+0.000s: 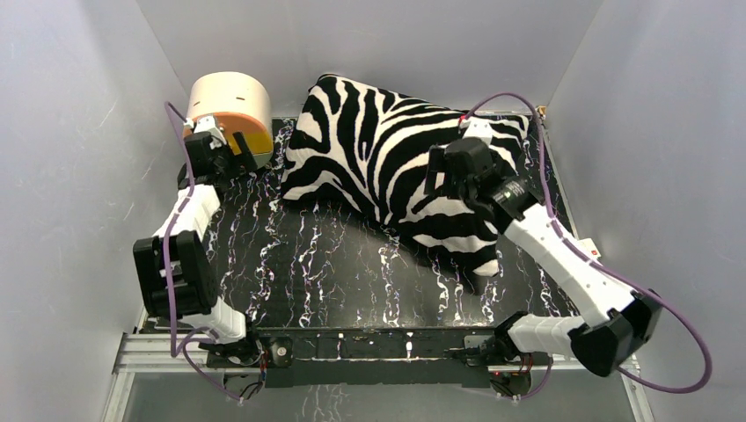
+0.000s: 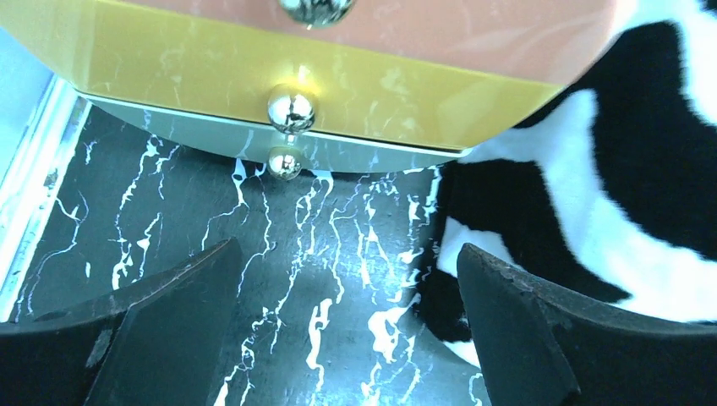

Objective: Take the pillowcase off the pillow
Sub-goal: Move the pillow to the center of the board.

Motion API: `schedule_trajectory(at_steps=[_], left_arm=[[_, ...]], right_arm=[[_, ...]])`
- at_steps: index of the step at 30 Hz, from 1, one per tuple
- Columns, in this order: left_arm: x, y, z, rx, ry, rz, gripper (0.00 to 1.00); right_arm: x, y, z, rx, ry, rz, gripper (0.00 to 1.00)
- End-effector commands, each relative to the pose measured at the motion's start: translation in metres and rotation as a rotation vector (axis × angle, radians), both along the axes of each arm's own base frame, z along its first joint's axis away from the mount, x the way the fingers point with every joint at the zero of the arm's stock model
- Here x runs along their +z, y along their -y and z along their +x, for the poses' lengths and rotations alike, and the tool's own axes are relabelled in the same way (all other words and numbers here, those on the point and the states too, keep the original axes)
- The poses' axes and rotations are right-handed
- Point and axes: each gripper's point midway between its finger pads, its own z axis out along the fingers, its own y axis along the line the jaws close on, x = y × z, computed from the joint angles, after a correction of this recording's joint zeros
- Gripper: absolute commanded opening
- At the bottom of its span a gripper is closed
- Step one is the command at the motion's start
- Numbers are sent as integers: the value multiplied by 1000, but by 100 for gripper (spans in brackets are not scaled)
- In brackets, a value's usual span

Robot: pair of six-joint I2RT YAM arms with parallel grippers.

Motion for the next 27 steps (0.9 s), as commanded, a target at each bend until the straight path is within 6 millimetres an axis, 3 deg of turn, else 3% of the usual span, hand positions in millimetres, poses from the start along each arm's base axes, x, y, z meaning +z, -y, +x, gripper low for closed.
schedule_trajectory(at_steps=[1, 5, 7, 9, 11, 13, 17, 19, 22, 24, 27], left_arm=[[39, 4, -18, 6, 42, -16, 98], [57, 23, -47, -17, 107, -98, 98], [54, 39, -57, -73, 97, -155, 98], [49, 56, -66, -132, 55, -229, 98], [56, 76, -75, -200, 65, -309, 98], [59, 92, -85, -268, 63, -366, 98], [57, 115, -110, -367, 13, -450, 98], [56, 124, -123, -399, -1, -487, 98], [58, 139, -139, -474, -13, -557, 98], [61, 147, -148, -510, -18, -590, 98], [70, 152, -159, -528, -7, -608, 98]], right_arm=[[8, 3, 41, -9, -17, 81, 99], [3, 79, 69, -226, 22, 76, 99], [10, 116, 78, -312, 29, 120, 99], [19, 139, 91, -339, 24, 202, 99], [11, 154, 99, -358, -28, 310, 99], [-13, 151, 102, -333, -108, 437, 99], [-60, 124, 96, -253, -221, 598, 99], [-73, 109, 90, -192, -244, 659, 96], [-70, 79, 72, -33, -267, 742, 68], [-67, 65, 55, 22, -265, 760, 40], [-63, 54, 24, 25, -246, 743, 15]])
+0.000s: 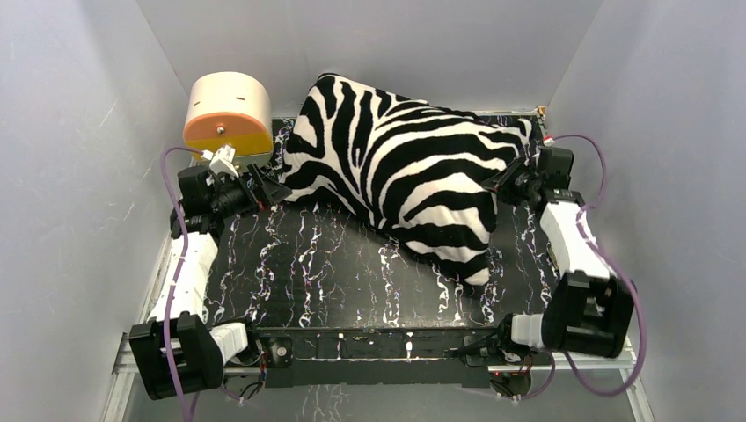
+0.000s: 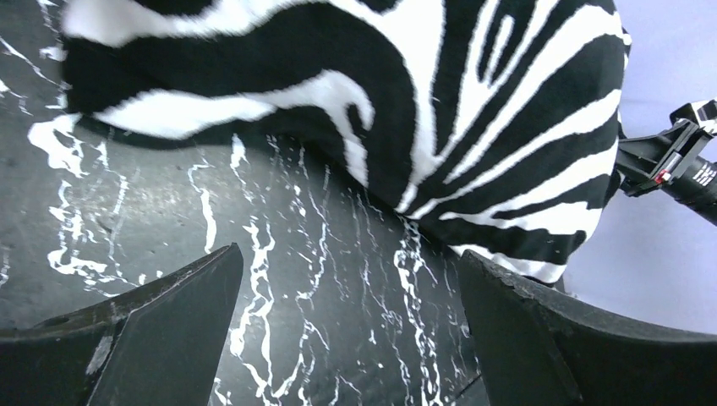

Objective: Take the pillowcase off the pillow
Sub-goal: Move the pillow to the center of the board.

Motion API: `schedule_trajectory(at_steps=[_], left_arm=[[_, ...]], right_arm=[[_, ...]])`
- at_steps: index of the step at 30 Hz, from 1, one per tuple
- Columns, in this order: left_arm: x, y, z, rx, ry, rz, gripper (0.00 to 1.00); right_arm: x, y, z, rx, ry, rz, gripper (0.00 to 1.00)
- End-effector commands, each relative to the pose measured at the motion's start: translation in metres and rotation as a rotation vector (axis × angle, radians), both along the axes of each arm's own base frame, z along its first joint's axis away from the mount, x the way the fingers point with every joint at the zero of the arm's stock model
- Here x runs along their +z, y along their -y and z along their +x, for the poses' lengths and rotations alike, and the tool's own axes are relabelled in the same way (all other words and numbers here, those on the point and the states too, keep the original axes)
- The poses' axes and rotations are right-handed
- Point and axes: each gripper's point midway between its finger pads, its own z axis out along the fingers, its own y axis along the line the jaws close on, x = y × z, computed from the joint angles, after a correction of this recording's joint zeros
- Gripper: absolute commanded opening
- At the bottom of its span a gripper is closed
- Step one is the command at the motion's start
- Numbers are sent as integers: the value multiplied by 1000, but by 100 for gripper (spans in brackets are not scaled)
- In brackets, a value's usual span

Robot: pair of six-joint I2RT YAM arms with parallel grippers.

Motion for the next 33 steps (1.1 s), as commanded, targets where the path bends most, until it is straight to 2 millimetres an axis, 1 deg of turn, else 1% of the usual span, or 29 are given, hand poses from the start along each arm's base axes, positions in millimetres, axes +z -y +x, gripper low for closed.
schedule_trajectory(at_steps=[1, 2, 3, 4, 5, 7, 8, 9, 10, 12, 14, 16, 19, 21, 23, 24, 25, 26, 28, 31, 33], left_arm=[[22, 22, -28, -96, 17, -98, 98], [24, 23, -30, -94, 19, -105, 98], [25, 25, -31, -92, 16, -112, 98], [25, 27, -33, -95, 16, -114, 98], [26, 29, -35, -104, 18, -115, 98], [26, 32, -38, -116, 20, -116, 98], [28, 33, -41, -126, 21, -118, 98], [29, 35, -43, -136, 23, -119, 98], [31, 36, -45, -142, 22, -121, 98], [33, 39, -49, -156, 26, -120, 98], [32, 42, -50, -159, 19, -116, 98], [30, 46, -54, -168, 3, -107, 98], [26, 54, -62, -190, -23, -88, 98], [21, 61, -67, -198, -38, -78, 98], [15, 75, -77, -234, -55, -70, 98], [13, 80, -80, -243, -63, -68, 98], [10, 84, -83, -251, -74, -66, 98], [9, 88, -85, -263, -78, -65, 98], [5, 93, -90, -271, -92, -62, 98], [-1, 94, -92, -277, -104, -58, 98], [-4, 94, -92, -271, -108, -57, 98]], right_arm=[[31, -58, -59, 192, 78, 106, 8], [38, -63, -70, 204, 100, 104, 7], [39, -70, -84, 228, 106, 101, 7], [43, -74, -98, 252, 123, 88, 11], [46, -71, -109, 255, 135, 60, 24], [48, -55, -125, 204, 131, -34, 52], [51, -45, -130, 170, 132, -91, 66], [58, -36, -133, 141, 140, -135, 74], [65, -28, -134, 108, 151, -174, 79], [82, -18, -132, 66, 192, -220, 85], [105, -15, -121, 49, 259, -245, 87], [122, -10, -105, 25, 301, -268, 88], [145, -5, -74, -14, 349, -287, 91], [158, -9, -51, -3, 379, -281, 94], [163, -14, -25, 30, 382, -283, 95], [156, -16, -7, 58, 345, -289, 96], [151, -18, 7, 85, 317, -301, 96], [147, -19, 21, 103, 291, -308, 97], [129, -25, 45, 154, 238, -302, 98], [95, -38, 60, 230, 152, -253, 99], [68, -35, 74, 227, 117, -275, 99]])
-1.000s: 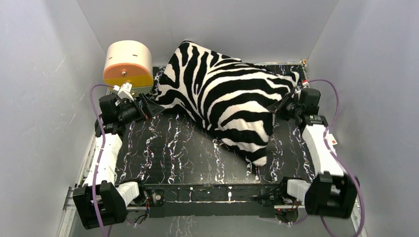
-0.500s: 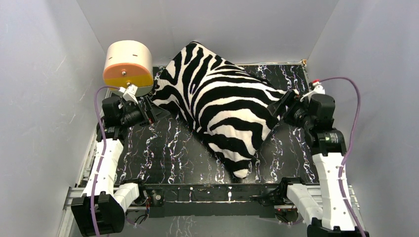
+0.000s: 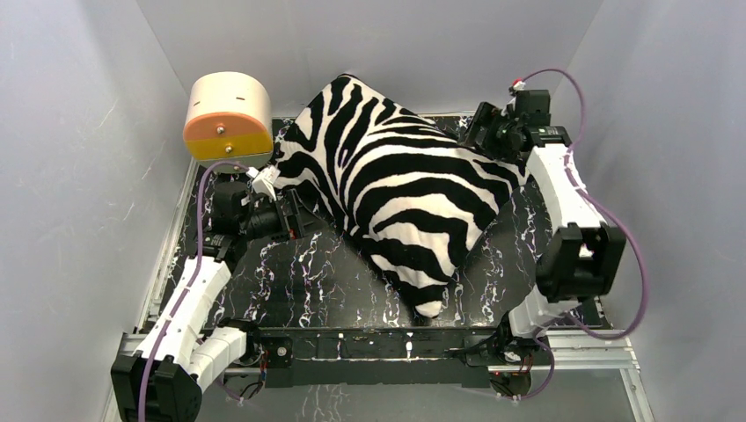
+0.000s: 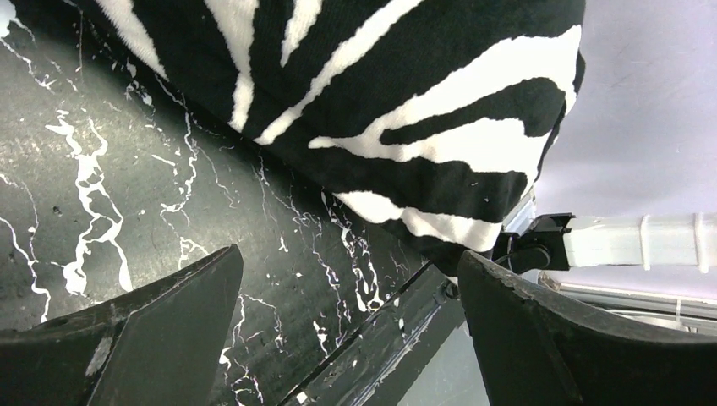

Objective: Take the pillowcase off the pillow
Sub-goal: Move the pillow to the center of the board.

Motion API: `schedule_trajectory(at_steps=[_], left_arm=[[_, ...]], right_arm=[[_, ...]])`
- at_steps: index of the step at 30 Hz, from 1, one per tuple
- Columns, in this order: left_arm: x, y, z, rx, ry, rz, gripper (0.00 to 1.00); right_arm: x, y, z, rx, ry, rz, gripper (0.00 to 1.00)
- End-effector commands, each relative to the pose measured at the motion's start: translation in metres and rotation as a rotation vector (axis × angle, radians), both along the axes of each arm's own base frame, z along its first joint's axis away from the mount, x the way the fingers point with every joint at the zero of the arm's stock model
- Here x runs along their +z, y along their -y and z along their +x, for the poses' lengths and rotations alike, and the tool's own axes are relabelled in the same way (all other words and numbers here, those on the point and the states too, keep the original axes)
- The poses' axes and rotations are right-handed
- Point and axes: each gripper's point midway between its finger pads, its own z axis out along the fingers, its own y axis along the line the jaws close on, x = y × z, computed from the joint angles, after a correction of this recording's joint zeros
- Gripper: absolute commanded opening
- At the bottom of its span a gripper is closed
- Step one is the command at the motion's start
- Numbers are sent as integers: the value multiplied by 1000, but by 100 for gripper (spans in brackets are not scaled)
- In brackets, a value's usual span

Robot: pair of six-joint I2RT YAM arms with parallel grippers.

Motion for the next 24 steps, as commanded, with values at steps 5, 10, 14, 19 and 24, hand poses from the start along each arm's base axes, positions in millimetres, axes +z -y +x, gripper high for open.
schedule_trajectory(at_steps=[5, 10, 14, 19, 24], left_arm=[[-11, 5, -4, -4, -31, -28, 98], [-8, 11, 1, -22, -43, -45, 98], [2, 15, 4, -27, -16, -45, 98], [-8, 20, 7, -46, -49, -44, 98], [-20, 34, -1, -101, -91, -27, 96]], right_arm=[[-74, -56, -22, 356, -272, 41, 69], [-79, -115, -87, 428, -174, 7, 32], [-62, -116, -133, 409, -124, 69, 15], [-48, -112, -171, 463, -52, 114, 37], [-36, -61, -146, 211, -11, -114, 83]])
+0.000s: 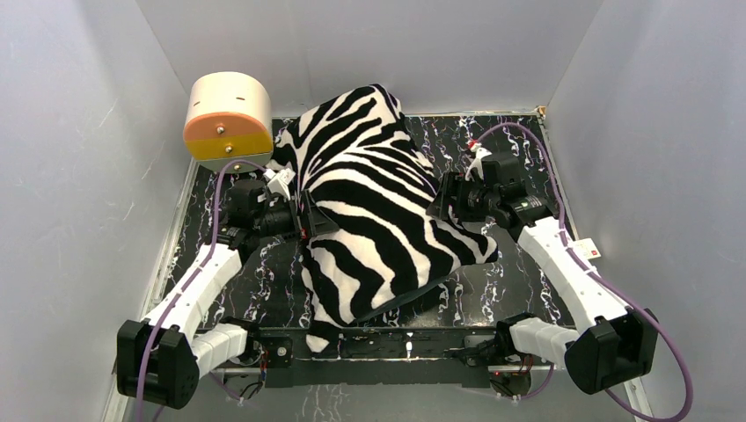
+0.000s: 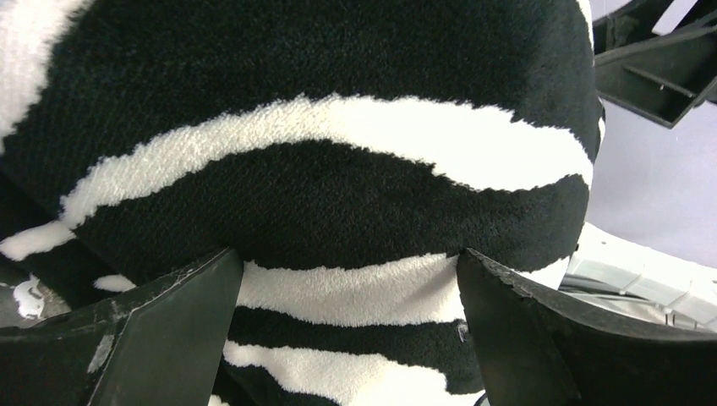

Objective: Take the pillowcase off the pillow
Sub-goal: Move the pillow to the center of the board, then turn over the pillow at the center of the board.

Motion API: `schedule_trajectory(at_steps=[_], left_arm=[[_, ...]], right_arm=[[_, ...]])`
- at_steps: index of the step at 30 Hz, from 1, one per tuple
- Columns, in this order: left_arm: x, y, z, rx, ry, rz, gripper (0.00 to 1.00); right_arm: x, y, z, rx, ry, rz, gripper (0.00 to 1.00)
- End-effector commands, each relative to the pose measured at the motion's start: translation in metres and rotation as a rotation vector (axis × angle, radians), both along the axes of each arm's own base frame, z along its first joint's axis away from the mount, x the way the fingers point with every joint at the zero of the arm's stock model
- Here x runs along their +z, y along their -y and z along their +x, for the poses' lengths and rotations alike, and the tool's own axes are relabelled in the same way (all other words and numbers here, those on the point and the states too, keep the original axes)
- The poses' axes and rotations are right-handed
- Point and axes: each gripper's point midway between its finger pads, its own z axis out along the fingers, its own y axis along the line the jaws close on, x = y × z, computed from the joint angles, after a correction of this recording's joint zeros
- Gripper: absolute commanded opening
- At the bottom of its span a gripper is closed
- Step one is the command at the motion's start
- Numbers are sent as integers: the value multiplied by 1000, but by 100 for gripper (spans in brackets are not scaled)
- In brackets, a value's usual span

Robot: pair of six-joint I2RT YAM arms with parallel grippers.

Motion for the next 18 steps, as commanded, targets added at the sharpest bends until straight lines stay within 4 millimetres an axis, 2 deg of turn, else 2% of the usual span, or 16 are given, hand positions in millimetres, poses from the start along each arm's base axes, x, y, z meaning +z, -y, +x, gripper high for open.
schedule_trajectory(at_steps=[1, 2, 4, 6, 8, 11, 15, 18], left_arm=[[4, 15, -9, -64, -11, -6, 95], [1, 15, -11, -58, -15, 6, 95], [-3, 11, -14, -34, -21, 44, 96], [-2, 4, -16, -8, -13, 89, 98], [0, -3, -18, 12, 0, 122, 98], [3, -11, -20, 36, 4, 162, 98], [-3, -41, -19, 128, 6, 334, 98], [-2, -40, -21, 125, 5, 319, 98]], right_arm=[[28, 46, 30, -242, 124, -169, 91], [36, 56, 38, -299, 161, -187, 95], [46, 69, 51, -370, 174, -181, 98], [41, 78, 61, -383, 95, -103, 99], [30, 73, 67, -314, 6, 25, 99], [13, 48, 67, -198, -82, 167, 99], [3, 8, 57, -37, -165, 381, 99], [-19, -19, 48, 57, -233, 406, 99]])
